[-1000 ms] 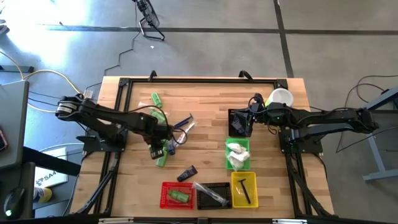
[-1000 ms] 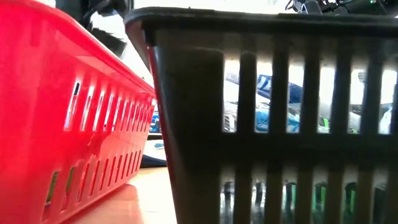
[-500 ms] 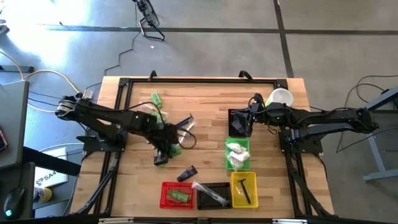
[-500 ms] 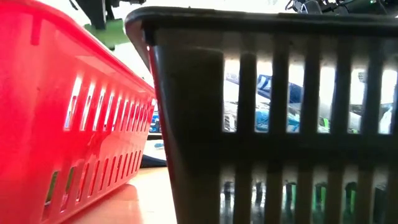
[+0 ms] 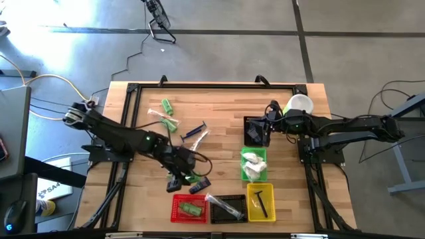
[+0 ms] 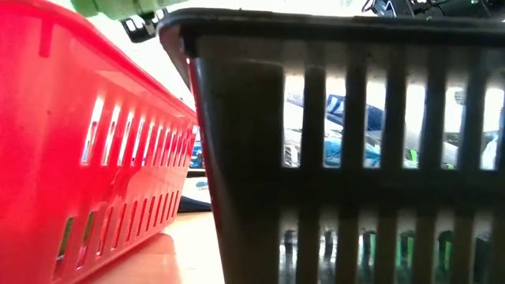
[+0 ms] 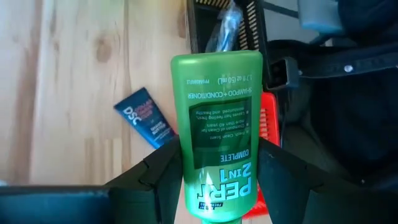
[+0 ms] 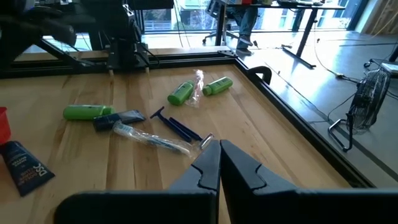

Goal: Pick & Place Travel size toiletries
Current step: Put the green shampoo bottle into the red bin

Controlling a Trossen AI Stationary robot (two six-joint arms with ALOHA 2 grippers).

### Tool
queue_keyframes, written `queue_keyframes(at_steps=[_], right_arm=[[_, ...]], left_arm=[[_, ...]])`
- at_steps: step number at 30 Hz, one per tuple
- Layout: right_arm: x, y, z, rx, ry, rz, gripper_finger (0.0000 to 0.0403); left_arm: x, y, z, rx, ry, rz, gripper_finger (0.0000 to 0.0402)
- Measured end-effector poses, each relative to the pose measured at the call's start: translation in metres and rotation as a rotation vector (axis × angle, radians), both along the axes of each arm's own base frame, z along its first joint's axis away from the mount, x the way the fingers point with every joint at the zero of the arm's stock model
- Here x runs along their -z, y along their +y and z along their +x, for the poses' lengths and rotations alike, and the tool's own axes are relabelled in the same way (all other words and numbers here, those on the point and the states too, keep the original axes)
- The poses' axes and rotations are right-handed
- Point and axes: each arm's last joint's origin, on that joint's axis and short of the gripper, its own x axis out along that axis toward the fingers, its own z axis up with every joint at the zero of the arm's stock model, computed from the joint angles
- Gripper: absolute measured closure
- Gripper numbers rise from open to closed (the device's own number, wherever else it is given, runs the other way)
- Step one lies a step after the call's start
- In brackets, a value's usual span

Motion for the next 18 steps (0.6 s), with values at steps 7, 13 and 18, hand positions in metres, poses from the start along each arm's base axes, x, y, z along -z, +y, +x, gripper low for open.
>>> queue_keyframes(at_steps=[7,13,18], right_arm=[[0.0,0.0,0.0,0.005,-0.008,0.022,0.04],[0.0,0.0,0.0,0.013,-0.017,0.05,0.04],[0.0,0.003,0.001,-0.001,-0.013,0.051,0.04]], left_arm=[[0.035,-0.029,0.012,0.027,0.124,0.005,0.0229],[0.048,-0.061,0.018,0.128,0.076,-0.05,0.0229],[0.055,-0.07,0.018,0.136,0.095,-0.052,0.0229]])
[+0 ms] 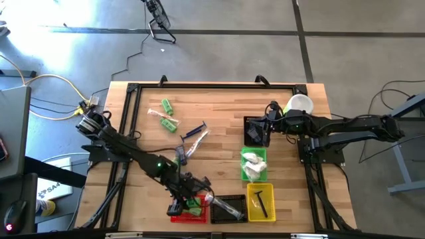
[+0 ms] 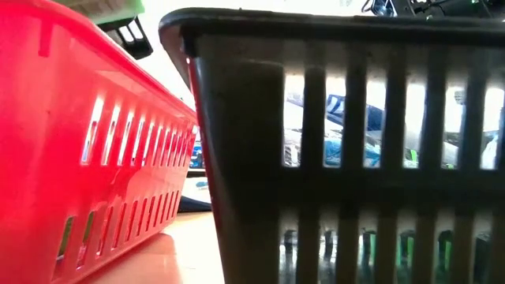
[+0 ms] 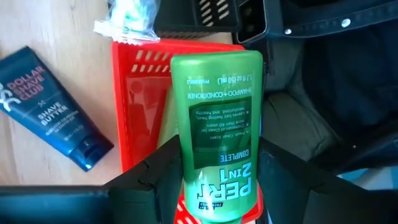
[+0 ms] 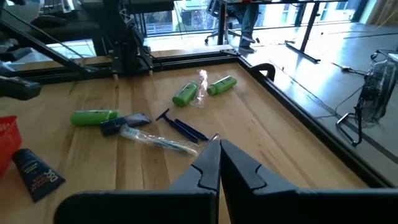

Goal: Pick & Place Travel size toiletries
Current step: Put the green shampoo bottle into the red bin, then put the bottom blue razor into the yellow bin

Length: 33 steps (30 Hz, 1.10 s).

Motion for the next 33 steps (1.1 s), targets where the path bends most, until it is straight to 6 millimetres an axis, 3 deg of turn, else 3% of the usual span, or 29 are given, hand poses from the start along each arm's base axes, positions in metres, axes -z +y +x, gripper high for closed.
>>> queue_keyframes(at_steps=[20,27,33], right_arm=[[0.0,0.006,0.001,-0.036,0.004,-0.003,0.0401],[0.0,0.006,0.001,-0.036,0.003,-0.003,0.0401],[0.0,0.006,0.001,-0.036,0.002,-0.003,0.0401]], left_arm=[[0.002,0.002,0.002,-0.064,0.006,0.025,0.0182],[0.002,0.015,0.004,-0.074,0.021,0.059,0.0213],[0.0,0.038,0.0,-0.124,0.161,0.087,0.0257]])
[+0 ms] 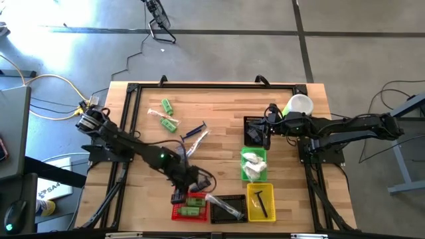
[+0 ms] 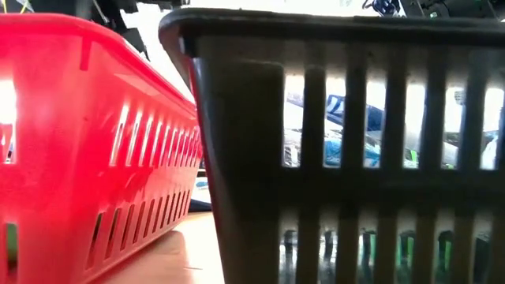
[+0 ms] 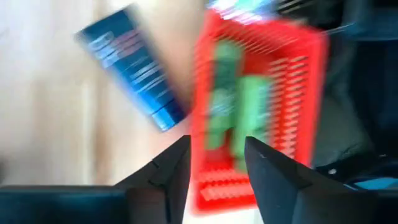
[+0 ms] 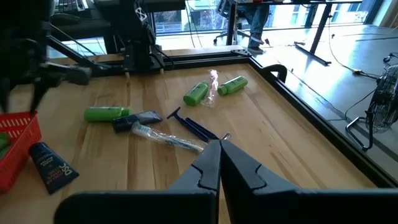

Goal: Pick & Place Travel size toiletries
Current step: Put the bottom blue razor into the yellow bin

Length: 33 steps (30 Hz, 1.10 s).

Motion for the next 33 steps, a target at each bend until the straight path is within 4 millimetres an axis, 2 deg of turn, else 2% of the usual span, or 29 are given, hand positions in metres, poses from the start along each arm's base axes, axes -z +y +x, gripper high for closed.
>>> queue_keyframes(at_steps=[2,7,14,19,28,33], right_arm=[[0.0,0.0,0.0,0.0,-0.002,0.0,0.0401],[0.0,0.0,0.0,0.0,-0.003,0.0,0.0401],[0.0,0.0,0.0,0.0,0.001,0.0,0.0401],[0.0,0.0,0.0,0.0,0.001,0.0,0.0401],[0.0,0.0,0.0,0.0,0.001,0.0,0.0401],[0.0,0.0,0.0,0.0,0.001,0.0,0.0401]], left_arm=[[-0.001,0.008,-0.002,-0.017,0.056,0.026,0.0269],[-0.001,0.025,0.001,-0.053,0.073,0.073,0.0292],[0.0,0.044,0.0,-0.164,0.097,0.227,0.0314],[0.003,0.048,-0.001,-0.325,0.095,0.303,0.0319],[0.006,0.05,-0.003,-0.489,0.128,0.28,0.0319],[0.009,0.055,-0.015,-0.541,0.239,0.374,0.0319]])
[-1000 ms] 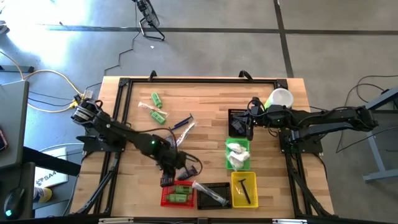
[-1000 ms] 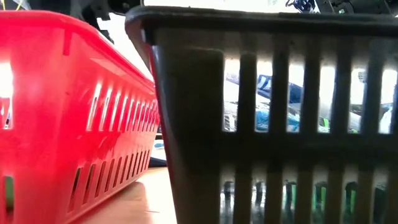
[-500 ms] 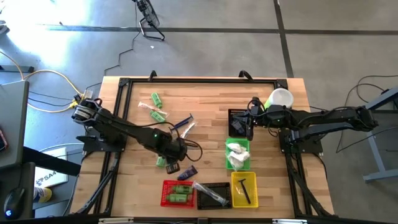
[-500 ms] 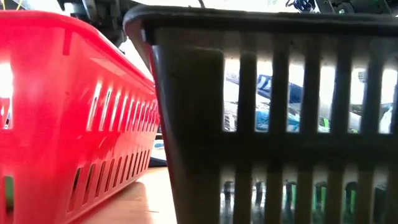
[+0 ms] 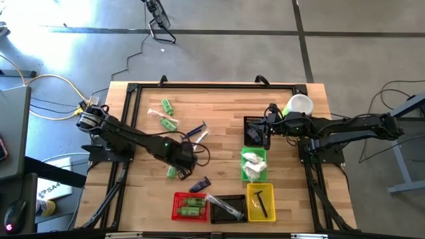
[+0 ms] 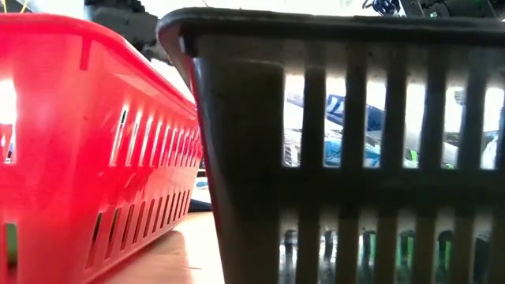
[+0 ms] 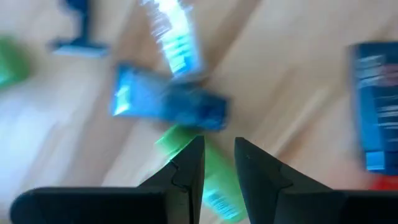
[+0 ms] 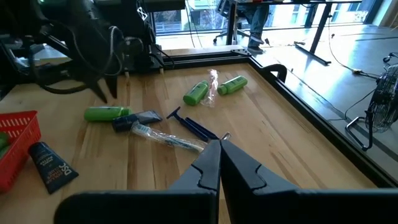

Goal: Pick & Place Travel size toiletries
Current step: Put the bottom blue razor into the yellow bin

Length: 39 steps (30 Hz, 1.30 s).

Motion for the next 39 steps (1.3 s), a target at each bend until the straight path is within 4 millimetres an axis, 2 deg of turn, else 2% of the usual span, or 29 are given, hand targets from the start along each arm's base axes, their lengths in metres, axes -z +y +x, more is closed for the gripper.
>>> queue_keyframes(at_steps=[4,12,16,20,25,28,35,39], right_arm=[[0.0,0.0,0.0,0.0,0.0,0.0,0.0401],[0.0,0.0,0.0,0.0,0.0,0.0,0.04],[0.0,0.0,0.0,0.0,0.0,0.0,0.04],[0.0,0.0,0.0,0.0,0.0,0.0,0.04],[0.0,0.0,0.0,0.001,0.002,0.003,0.04],[0.001,0.0,0.0,0.001,0.004,0.004,0.04],[0.003,0.0,-0.001,0.001,0.026,0.005,0.04],[0.002,0.0,0.0,0.001,0.019,0.004,0.04]], left_arm=[[0.001,0.005,-0.012,-0.048,0.11,0.067,0.0319],[0.0,0.01,-0.018,0.073,0.181,0.215,0.0319],[0.0,0.016,-0.02,0.059,0.206,0.271,0.0321],[-0.004,0.028,-0.017,0.048,0.177,0.28,0.0342],[-0.003,0.048,-0.005,0.096,0.14,0.296,0.0386],[0.004,0.061,-0.001,0.107,0.118,0.3,0.0398],[0.029,0.084,-0.014,0.083,0.071,0.267,0.04],[0.025,0.092,-0.024,0.098,-0.05,0.262,0.0401]])
